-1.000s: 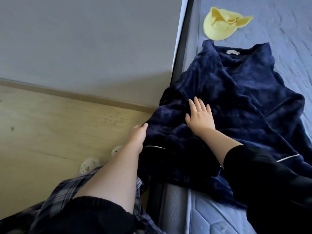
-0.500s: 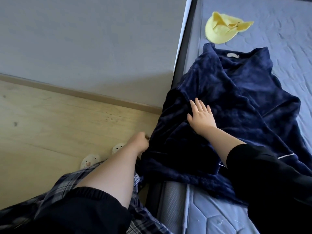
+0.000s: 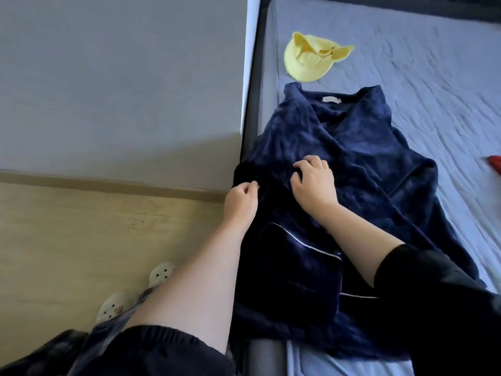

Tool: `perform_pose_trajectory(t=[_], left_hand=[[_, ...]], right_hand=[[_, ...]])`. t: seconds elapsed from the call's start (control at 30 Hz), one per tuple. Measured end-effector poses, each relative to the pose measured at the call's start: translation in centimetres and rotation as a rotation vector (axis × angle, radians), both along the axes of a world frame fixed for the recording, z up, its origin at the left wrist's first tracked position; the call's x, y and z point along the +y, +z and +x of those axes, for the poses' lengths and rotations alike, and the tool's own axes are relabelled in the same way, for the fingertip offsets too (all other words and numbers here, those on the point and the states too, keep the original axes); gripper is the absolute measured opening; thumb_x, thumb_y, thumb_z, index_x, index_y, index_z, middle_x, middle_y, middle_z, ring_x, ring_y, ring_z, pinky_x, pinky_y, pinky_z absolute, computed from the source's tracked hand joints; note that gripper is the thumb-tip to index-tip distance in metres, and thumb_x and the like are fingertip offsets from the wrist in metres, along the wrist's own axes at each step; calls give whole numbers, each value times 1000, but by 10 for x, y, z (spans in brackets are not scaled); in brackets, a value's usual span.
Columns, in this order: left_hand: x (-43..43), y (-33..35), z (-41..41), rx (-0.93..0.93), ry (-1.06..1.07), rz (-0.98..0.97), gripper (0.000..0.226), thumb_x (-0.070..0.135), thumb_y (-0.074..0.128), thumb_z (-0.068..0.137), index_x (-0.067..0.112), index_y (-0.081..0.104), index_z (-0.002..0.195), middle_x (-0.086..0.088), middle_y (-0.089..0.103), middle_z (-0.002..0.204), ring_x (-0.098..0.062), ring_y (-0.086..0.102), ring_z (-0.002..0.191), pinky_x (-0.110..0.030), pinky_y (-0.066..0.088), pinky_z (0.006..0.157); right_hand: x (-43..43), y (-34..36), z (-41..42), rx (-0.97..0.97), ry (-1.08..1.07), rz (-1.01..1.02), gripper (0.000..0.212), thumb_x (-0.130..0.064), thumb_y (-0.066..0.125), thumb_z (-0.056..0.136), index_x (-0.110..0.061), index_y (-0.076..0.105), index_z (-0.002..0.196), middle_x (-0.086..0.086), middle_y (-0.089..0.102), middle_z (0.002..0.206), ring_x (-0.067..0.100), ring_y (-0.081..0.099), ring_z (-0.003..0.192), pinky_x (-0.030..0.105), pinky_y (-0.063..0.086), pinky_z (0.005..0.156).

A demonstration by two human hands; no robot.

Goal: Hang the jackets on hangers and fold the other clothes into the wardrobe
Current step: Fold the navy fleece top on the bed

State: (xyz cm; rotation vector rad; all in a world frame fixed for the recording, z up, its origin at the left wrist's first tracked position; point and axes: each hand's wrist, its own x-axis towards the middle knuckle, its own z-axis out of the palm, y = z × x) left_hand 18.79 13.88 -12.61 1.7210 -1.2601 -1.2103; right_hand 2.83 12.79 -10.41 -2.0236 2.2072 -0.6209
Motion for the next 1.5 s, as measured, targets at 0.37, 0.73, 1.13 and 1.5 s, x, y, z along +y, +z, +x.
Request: perform_pose_trajectory(t=[0.37,0.73,1.13,1.5], left_hand=[[-60,0,-30,-15,96,94,36,30,58,85,8,51,58,-15,59,65,-35,61,69,-36,46,65],[-74,23,-55,-536,-2,-460,25,9,60,81,16,60,105,-5,55,112,-26,47,105,-37,42,85],[-96,-10,-119,-992,-523,-315,59,52,20,100,32,1,152,-1,-11,161,-27,-17,146,-53,-3,116],[-207,-2,-122,-1029,-505,-156,69,56,18,99,21,-7,153,6,-13,160,-24,-9,148,-56,6,116]], right_hand=[[-14,-29,-26,252,143,430,60,-47,27,100,-26,9,153,3,2,161,22,1,148,52,4,117],[-28,-24,-92,199,-247,343,60,-41,24,102,-16,8,154,9,6,161,25,1,148,52,3,119],[-69,-32,-150,207,-274,414,64,-51,17,99,-24,-3,154,6,-8,161,22,-10,148,51,-5,117],[-149,-55,-205,151,-297,310,63,-50,17,100,-23,-4,153,6,-7,161,20,-7,148,47,-4,119]])
